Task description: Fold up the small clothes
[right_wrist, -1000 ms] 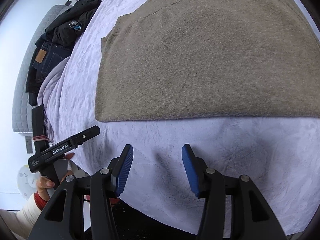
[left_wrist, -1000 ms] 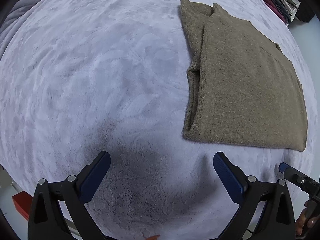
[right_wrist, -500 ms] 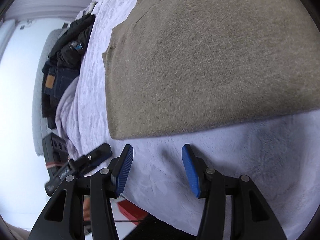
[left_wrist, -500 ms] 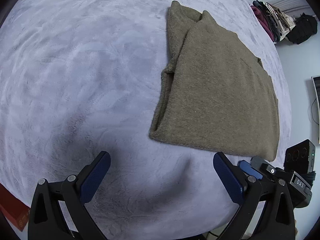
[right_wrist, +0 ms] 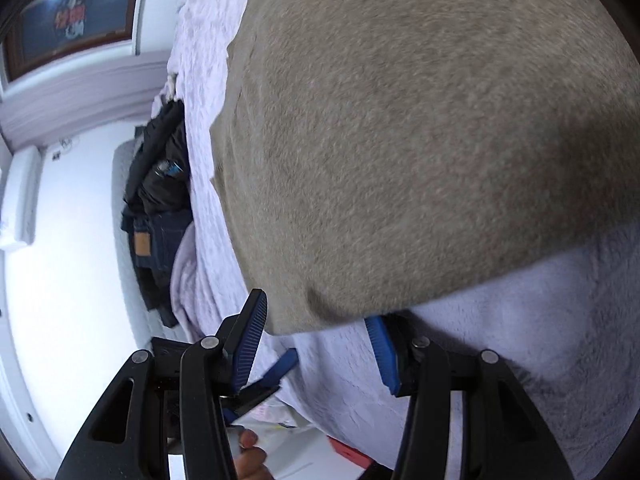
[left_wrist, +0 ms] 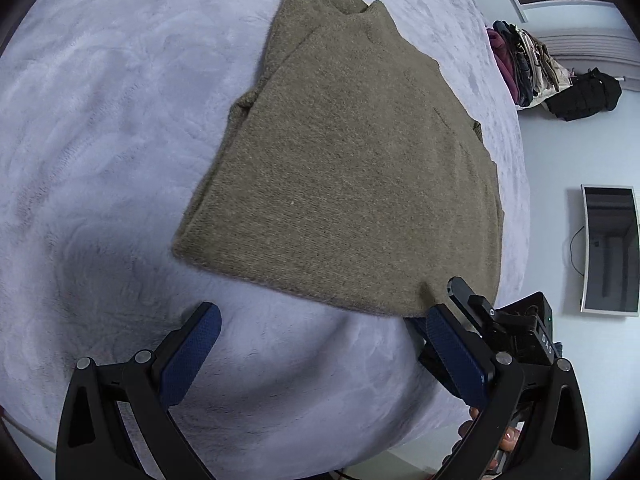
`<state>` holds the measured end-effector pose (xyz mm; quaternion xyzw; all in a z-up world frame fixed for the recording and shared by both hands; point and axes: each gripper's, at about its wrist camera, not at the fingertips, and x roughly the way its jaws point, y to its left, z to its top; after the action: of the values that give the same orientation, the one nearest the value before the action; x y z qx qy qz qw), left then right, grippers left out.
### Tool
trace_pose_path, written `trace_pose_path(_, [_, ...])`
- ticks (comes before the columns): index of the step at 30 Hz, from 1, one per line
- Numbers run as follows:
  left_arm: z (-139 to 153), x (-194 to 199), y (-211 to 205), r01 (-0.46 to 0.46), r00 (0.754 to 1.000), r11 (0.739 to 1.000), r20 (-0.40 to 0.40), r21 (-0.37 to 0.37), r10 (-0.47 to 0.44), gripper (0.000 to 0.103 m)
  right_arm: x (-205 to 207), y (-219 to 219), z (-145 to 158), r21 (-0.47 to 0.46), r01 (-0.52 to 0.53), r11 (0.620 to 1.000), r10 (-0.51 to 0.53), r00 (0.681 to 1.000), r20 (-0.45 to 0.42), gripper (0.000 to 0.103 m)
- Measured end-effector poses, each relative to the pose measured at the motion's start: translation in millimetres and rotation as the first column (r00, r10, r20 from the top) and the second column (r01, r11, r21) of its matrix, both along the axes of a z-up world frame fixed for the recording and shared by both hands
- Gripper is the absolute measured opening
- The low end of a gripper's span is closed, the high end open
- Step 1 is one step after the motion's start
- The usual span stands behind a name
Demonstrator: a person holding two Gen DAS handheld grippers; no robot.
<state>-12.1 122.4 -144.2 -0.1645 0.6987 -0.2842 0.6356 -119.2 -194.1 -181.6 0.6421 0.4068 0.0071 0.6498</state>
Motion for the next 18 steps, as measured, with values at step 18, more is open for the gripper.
trace_pose_path(18, [3, 30, -63, -0.051, 0.992, 0.999, 0.113, 0.007, 0.050, 0.102, 11, -8, 18, -0.006, -0.087, 0.996, 0.087, 0.994, 0.062, 0.028])
